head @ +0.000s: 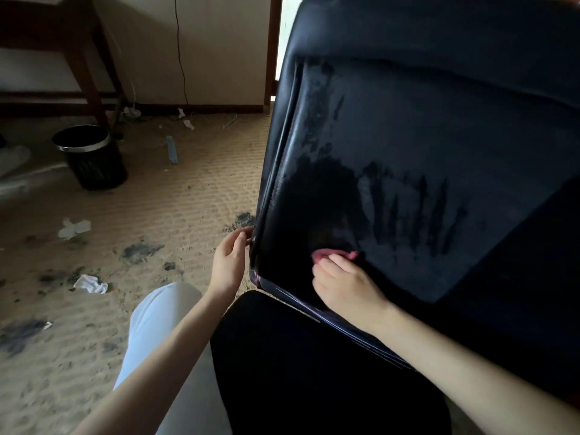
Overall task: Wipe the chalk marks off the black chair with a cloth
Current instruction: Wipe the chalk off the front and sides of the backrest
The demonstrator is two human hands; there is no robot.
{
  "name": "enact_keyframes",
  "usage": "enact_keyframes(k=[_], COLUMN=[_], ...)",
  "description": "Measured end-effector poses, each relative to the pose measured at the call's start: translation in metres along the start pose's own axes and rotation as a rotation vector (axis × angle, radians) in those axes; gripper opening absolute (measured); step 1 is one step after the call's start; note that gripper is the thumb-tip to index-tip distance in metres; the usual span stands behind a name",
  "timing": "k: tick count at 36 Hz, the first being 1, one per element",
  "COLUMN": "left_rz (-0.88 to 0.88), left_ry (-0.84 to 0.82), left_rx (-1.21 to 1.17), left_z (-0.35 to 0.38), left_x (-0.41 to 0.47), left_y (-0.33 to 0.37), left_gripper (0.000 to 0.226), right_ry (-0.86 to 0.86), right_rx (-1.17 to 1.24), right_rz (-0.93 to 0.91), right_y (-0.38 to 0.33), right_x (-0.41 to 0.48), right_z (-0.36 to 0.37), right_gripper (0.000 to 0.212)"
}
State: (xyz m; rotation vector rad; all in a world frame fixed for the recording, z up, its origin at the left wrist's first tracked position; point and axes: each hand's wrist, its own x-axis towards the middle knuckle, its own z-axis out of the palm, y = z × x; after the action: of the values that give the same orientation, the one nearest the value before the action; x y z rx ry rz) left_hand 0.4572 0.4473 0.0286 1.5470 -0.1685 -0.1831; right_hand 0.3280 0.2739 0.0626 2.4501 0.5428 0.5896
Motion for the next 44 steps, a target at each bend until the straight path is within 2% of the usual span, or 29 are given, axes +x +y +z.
enact_keyframes(k=[3, 6, 7, 8, 11, 12, 16, 17, 20, 22, 24, 26, 29, 31, 34, 36, 38, 41, 43, 44], left_rz=[0.007, 0.012, 0.011, 0.008, 0.008, 0.008, 0.003, -0.003, -0.039, -0.061, -0.071, -0.063, -0.032, -0.02, 0.001, -0.022, -0.032, -0.036, -0.04, -0.038], left_ry=[-0.002, -0.001, -0.012, -0.026, -0.055, -0.059, -0.092, -0.109, -0.133, -0.15, -0.164, -0.158, -0.124, -0.105, -0.105, -0.092, -0.081, -0.087, -0.084, -0.082], left_rx=[0.057, 0.08, 0.081, 0.078, 0.071, 0.068, 0.052, 0.038, 0.011, -0.002, 0.006, 0.005, 0.002, -0.005, -0.013, -0.036, -0.04, -0.032, -0.03, -0.025], left_z=[0.003, 0.003, 0.002, 0.001, -0.002, -0.003, -0.007, -0.008, -0.012, -0.013, -0.014, -0.013, -0.01, -0.008, -0.007, -0.006, -0.006, -0.006, -0.005, -0.005], left_x=[-0.001, -0.001, -0.001, -0.001, 0.0, 0.0, 0.001, 0.0, -0.001, -0.001, -0.001, 0.0, 0.0, -0.001, -0.001, 0.0, 0.002, 0.002, 0.002, 0.001], left_y=[-0.008, -0.012, -0.011, -0.011, -0.012, -0.012, -0.01, -0.007, -0.002, 0.0, 0.001, -0.001, -0.003, -0.007, -0.011, -0.013, -0.014, -0.014, -0.013, -0.012], left_gripper=[0.03, 0.033, 0.032, 0.03, 0.029, 0.028, 0.025, 0.026, 0.028, 0.028, 0.027, 0.026, 0.028, 0.028, 0.024, 0.023, 0.024, 0.025, 0.024, 0.024], right_ry=[-0.204, -0.377, -0.406, -0.405, -0.287, -0.225, -0.073, -0.076, -0.226, -0.289, -0.357, -0.434, -0.568, -0.602, -0.72, -0.756, -0.751, -0.734, -0.607, -0.503], right_rx=[-0.089, -0.109, -0.103, -0.082, 0.062, 0.1, 0.063, 0.041, -0.024, -0.009, 0.022, 0.001, -0.053, -0.108, -0.07, -0.042, -0.051, -0.016, 0.06, 0.061], right_rz=[0.017, 0.033, 0.032, 0.029, -0.053, -0.105, -0.215, -0.23, -0.244, -0.242, -0.235, -0.216, -0.063, 0.019, 0.103, 0.138, 0.14, 0.027, -0.043, -0.096], right_y=[0.002, -0.004, -0.006, -0.008, -0.017, -0.021, -0.048, -0.053, -0.058, -0.056, -0.049, -0.042, -0.03, -0.028, -0.034, -0.041, -0.048, -0.069, -0.075, -0.076], right_x=[-0.059, -0.083, -0.082, -0.079, -0.056, -0.044, 0.022, 0.038, 0.071, 0.073, 0.056, 0.02, -0.053, -0.106, -0.176, -0.192, -0.181, -0.132, -0.084, -0.057], right_z=[0.001, -0.006, -0.008, -0.012, -0.028, -0.029, -0.018, -0.013, 0.001, 0.01, 0.019, 0.032, 0.04, 0.034, 0.03, 0.023, 0.015, 0.012, 0.007, 0.004], right_gripper=[0.019, 0.008, 0.016, 0.019, 0.008, 0.016, 0.019, 0.022, 0.035, 0.034, 0.03, 0.018, 0.026, 0.012, 0.037, 0.031, 0.016, 0.025, 0.023, 0.015])
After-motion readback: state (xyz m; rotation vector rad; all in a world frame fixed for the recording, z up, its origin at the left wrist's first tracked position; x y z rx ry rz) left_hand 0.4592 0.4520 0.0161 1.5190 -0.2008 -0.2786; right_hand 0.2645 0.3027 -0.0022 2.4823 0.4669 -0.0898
